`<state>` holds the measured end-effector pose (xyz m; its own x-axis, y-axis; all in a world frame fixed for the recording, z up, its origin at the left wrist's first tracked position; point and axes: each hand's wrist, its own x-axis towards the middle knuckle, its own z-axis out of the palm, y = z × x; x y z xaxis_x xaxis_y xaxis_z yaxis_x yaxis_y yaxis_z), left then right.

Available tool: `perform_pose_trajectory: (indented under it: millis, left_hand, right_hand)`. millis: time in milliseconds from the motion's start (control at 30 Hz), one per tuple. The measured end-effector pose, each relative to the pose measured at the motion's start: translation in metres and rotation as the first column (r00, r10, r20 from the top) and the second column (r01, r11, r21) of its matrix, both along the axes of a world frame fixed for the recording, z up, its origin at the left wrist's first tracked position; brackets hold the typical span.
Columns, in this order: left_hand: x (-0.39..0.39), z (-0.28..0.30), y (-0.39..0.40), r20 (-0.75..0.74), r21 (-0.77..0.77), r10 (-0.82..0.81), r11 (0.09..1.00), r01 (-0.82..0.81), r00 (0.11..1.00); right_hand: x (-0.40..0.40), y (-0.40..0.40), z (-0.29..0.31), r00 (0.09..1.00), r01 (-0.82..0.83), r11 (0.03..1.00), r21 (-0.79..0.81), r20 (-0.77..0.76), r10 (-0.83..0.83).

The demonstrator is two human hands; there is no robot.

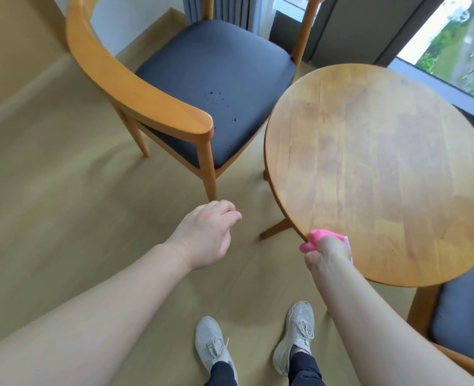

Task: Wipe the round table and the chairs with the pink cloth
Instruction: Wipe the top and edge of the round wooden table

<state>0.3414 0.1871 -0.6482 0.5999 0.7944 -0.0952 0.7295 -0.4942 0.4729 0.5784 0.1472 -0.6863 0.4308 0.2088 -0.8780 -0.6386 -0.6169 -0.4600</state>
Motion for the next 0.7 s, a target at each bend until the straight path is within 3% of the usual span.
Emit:
perform_pose_trajectory:
  millis: [133,167,233,333,400,467,700]
  left_hand:
    - [-0.019,0.009,-0.002,-0.04,-0.04,0.045,0.998,-0.047,0.998]
    - [-0.021,0.015,0.0,-0.046,-0.068,0.057,0.996,-0.061,0.997]
    - [-0.02,0.029,0.005,-0.057,-0.152,0.067,0.986,-0.075,0.996]
    - [-0.01,0.058,0.01,-0.047,-0.253,0.043,0.966,-0.053,0.998]
    - [-0.003,0.081,0.013,-0.004,-0.244,0.06,0.968,-0.059,0.998]
    - [0.001,0.105,0.018,0.052,-0.21,0.096,0.974,-0.083,0.994]
    - [-0.001,0.207,0.033,0.202,-0.182,0.086,0.982,-0.049,0.976]
  right_hand:
    - [-0.028,0.006,0.015,0.994,0.052,0.994,0.101,-0.103,-0.042]
    - [-0.037,0.009,0.022,0.997,0.007,0.993,0.122,-0.071,0.001]
    - [-0.054,0.014,0.04,0.949,-0.298,0.948,0.113,0.145,0.281]
    - [-0.069,0.02,0.081,0.607,-0.758,0.642,0.119,0.488,0.627]
    - [-0.073,0.024,0.111,0.393,-0.903,0.413,0.115,0.609,0.689]
    - [-0.075,0.028,0.141,0.229,-0.966,0.248,0.072,0.681,0.696]
    - [-0.064,0.04,0.256,-0.025,-0.999,-0.038,-0.001,0.775,0.631]
